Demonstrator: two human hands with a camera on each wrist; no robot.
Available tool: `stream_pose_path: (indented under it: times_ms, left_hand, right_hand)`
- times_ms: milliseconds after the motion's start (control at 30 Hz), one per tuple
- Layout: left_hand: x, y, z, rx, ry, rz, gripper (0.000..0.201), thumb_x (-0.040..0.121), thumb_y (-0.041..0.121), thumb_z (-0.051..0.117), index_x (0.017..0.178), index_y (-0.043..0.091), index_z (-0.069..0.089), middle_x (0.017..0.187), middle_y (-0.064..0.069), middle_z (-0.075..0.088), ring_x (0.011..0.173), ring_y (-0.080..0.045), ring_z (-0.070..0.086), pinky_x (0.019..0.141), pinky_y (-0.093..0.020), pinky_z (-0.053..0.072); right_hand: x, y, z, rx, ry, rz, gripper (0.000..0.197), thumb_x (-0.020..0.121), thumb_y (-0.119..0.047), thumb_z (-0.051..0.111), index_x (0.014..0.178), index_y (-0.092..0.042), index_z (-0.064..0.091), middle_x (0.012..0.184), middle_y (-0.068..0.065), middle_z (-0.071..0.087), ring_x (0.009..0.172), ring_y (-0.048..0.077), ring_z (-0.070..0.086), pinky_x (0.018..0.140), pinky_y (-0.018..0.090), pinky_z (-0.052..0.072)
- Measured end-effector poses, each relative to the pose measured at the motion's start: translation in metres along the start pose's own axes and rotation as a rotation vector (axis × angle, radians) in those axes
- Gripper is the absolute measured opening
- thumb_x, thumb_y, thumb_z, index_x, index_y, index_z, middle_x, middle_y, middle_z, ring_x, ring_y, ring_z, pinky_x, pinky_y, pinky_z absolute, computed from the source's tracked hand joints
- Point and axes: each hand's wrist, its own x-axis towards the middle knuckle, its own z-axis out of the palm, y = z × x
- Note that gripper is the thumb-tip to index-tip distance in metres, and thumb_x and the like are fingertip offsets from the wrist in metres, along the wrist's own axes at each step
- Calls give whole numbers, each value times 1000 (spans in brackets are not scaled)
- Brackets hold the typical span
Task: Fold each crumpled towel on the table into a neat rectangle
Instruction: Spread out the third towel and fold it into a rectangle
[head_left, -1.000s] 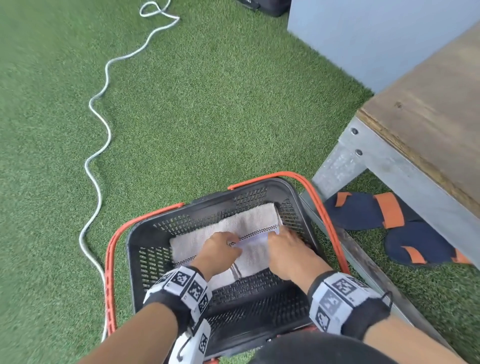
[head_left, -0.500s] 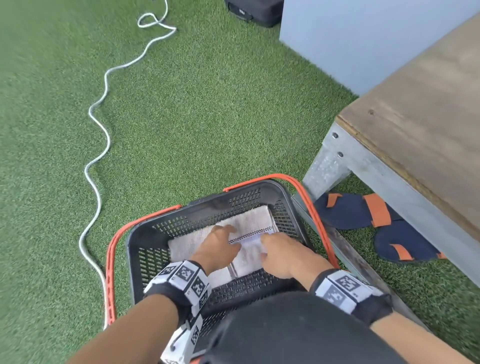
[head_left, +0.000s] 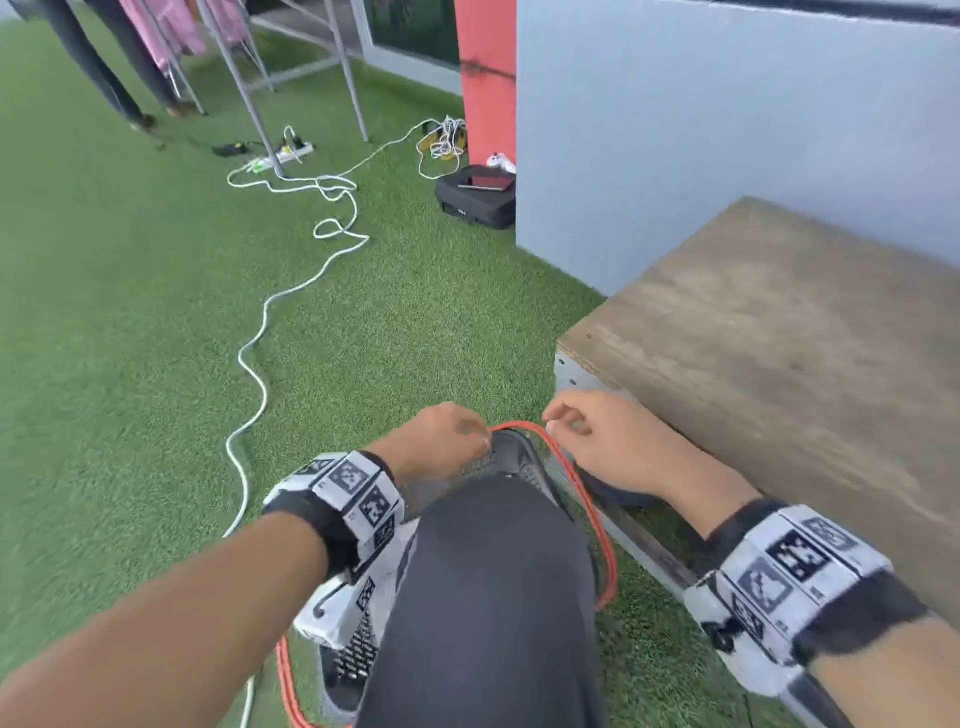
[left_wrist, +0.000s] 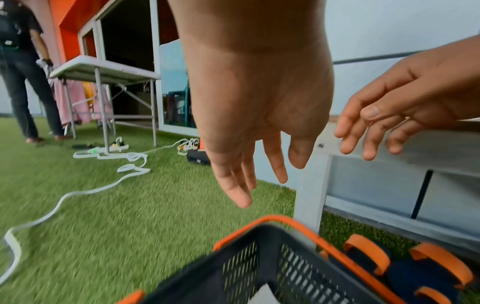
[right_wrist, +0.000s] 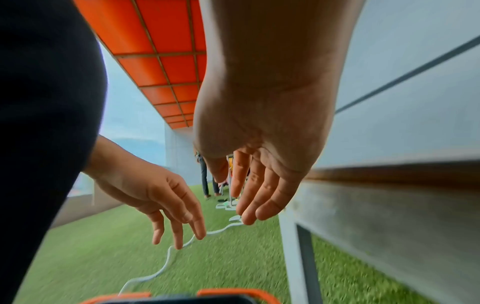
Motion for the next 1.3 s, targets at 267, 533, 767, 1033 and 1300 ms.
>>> stream_pose_path:
  times_ms: [267,533,767,1033,1300]
  left_hand:
    - [-52,133,-44,52,132,251,28,101,32,56,118,15,69,120,2,68,105,-14,64,91,-29,47]
    - [-59,282,6,208,83,512,18,96,34,60,97,21,72,87,10,67,87,-15,63,76,-28,47]
    - [-55,380,99,344,-86,645,26,98,34,58,111,17,72,111,1,69,102,-15,61,81,-24,42]
    - [13,428,199,333,-162,640,47,97,28,59,140,12,50,144,-9,48,130,-25,48,94,-26,36]
    - [58,449,244,455,28,693,49,92,32,58,138,22,43,144,-2,44,128,-33,44,98,-54,46]
  right_hand:
    - [-112,-2,-95,-2,237,29,10,101,-30,56,100,-28,65,91,-22,59,84,-6,56,68,12,39]
    - [-249,60,-139,11,384,230,13,100,-32,57,104,-25,67,97,-12,65,91,5,61,82,25,48]
    - [-324,131,-137,75,501,456,10,97,-29,59,106,-26,62,98,-14,63,94,10,61,85,25,46]
    - [-327,188,-144,45,578,607,34,98,-34,54,127,-17,57,121,2,63,114,21,58,91,36,47]
    - [-318,212,-159,-18,621,709,30,96,-30,51,121,-13,56,120,11,63,110,30,58,87,40,50]
